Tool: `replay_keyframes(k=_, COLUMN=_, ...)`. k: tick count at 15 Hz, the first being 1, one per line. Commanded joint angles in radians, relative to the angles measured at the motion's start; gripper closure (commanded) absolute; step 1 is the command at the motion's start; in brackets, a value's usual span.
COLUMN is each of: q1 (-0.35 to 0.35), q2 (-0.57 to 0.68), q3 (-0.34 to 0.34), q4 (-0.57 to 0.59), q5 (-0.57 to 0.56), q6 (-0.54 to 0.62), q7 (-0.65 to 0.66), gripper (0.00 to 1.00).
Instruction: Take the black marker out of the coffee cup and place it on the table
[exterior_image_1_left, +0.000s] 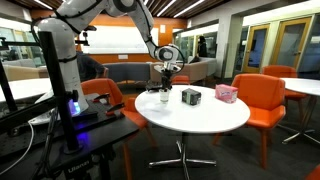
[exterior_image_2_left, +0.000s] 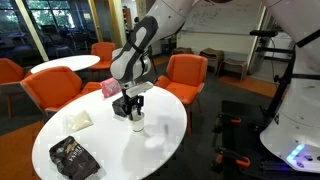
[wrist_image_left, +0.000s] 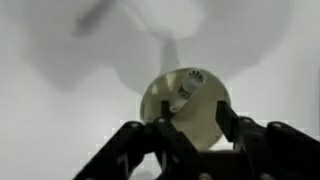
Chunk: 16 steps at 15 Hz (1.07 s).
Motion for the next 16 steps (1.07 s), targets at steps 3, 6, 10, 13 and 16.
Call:
replay_keyframes(k=3, q1=-0.002, q2=0.051, q3=-0.005, q4=0.072, q5=0.037, q6=-0.080, q7=0.043, gripper=0.47)
replay_keyframes(k=6, q1=-0.005, q2=0.070, q3=-0.008, q4=0.100, q5=0.041, q6=-0.128, q7=0.058, gripper=0.49)
replay_keyframes(k=10, q1=-0.008, q2=0.089, q3=-0.011, q4=0.136, q5=0.046, q6=-0.188, q7=0.082, gripper=0.77)
replay_keyframes(k=13, q1=-0.011, q2=0.101, q3=-0.010, q4=0.158, q5=0.052, q6=-0.220, q7=0.082, gripper=0.99)
replay_keyframes(k=16, q1=-0.013, q2=0.099, q3=-0.008, q4=0.165, q5=0.065, q6=-0.224, q7=0.078, gripper=0.95)
